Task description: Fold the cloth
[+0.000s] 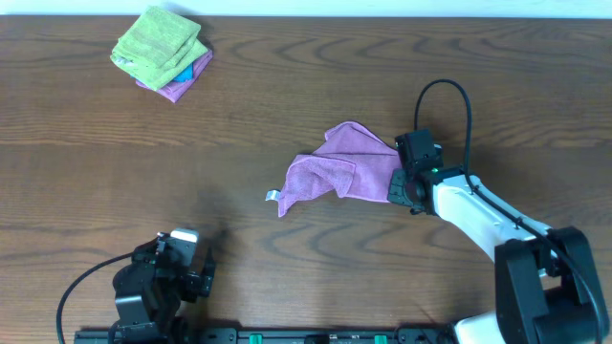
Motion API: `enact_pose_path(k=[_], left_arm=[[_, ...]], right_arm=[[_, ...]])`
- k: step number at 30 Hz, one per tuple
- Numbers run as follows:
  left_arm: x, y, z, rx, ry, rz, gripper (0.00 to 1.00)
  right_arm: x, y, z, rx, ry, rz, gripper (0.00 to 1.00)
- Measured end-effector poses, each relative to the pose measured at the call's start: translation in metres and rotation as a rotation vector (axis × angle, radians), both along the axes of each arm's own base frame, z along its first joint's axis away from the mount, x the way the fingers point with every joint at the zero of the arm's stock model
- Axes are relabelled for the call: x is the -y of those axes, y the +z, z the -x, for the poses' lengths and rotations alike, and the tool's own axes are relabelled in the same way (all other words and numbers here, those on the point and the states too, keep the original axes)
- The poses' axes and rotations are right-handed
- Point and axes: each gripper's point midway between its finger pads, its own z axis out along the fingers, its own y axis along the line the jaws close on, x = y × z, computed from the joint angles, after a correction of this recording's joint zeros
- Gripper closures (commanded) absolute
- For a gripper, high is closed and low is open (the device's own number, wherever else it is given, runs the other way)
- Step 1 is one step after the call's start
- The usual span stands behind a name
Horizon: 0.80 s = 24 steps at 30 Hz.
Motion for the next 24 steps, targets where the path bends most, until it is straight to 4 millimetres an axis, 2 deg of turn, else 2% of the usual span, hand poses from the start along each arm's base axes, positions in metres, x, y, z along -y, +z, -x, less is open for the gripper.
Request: enact_pose_path(k=[3,5,7,10,12,13,14,16,18,21,24], left_arm=[[0.0,0.0,0.0,0.0,0.0,0.0,0.05],[0.0,0.0,0.0,0.0,0.0,0.0,0.05],[0.0,0.0,0.0,0.0,0.0,0.0,0.05],[0.0,0.0,0.0,0.0,0.0,0.0,0.05],[0.0,0.0,0.0,0.0,0.0,0.0,0.05],[0.0,0.0,0.0,0.0,0.0,0.0,0.05],[0.0,0.0,0.0,0.0,0.0,0.0,0.05],[0.0,0.0,0.0,0.0,0.0,0.0,0.05],[0.0,0.0,0.0,0.0,0.0,0.0,0.05],[0.0,0.0,0.0,0.0,0.0,0.0,0.05],[0.0,0.0,0.0,0.0,0.0,0.0,0.05]], right_arm=[[0.007,0.006,0.005,-0.008,-0.006,0.033,0.99],[0.013,0.018,0.01,-0.003,-0.008,0.06,0.99],[0.017,0.04,0.009,0.034,-0.005,0.078,0.99],[0.02,0.095,-0.002,0.17,0.015,0.091,0.97],[0.023,0.128,-0.002,0.25,0.034,0.096,0.9],[0.024,0.139,0.0,0.274,0.038,0.097,0.82],[0.026,0.148,0.006,0.284,0.047,0.104,0.66],[0.033,0.152,0.02,0.262,0.058,0.126,0.46],[0.045,0.145,0.036,0.188,0.054,0.16,0.27],[0.052,0.141,0.042,0.149,0.047,0.177,0.2],[0.047,0.14,0.041,0.146,0.088,0.165,0.2]])
